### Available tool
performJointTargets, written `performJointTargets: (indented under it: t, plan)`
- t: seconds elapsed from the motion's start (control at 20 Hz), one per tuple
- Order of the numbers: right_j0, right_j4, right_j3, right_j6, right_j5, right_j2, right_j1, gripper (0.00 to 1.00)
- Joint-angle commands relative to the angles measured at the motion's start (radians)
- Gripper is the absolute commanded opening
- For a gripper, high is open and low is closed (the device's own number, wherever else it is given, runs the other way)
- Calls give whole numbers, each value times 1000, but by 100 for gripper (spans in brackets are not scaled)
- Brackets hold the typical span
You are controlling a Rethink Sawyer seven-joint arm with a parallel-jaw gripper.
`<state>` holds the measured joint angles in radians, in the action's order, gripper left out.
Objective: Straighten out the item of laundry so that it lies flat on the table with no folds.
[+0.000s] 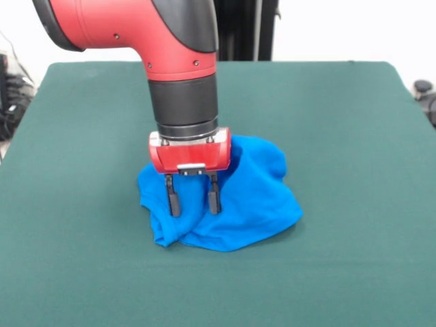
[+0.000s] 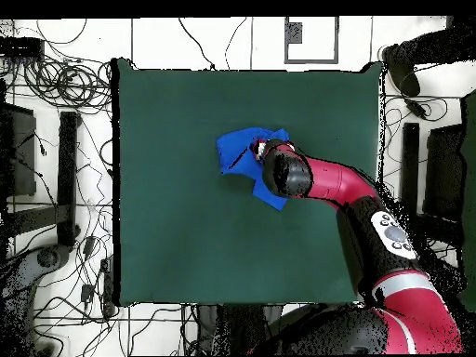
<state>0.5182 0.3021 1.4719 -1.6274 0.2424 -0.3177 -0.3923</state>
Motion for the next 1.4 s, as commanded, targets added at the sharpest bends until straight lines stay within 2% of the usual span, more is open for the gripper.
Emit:
performJointTargets:
  t: [0.05, 0.45, 1.2, 1.25, 1.4]
  plan:
    - [-36, 41, 13, -44, -18, -65, 8, 100]
    - [-32, 50, -18, -40, -51, -75, 58, 100]
    - [-21, 62, -17, -34, -88, -88, 84, 100]
    - [-19, 63, -16, -34, -92, -90, 85, 0]
    - [-15, 64, -13, -31, -98, -95, 87, 0]
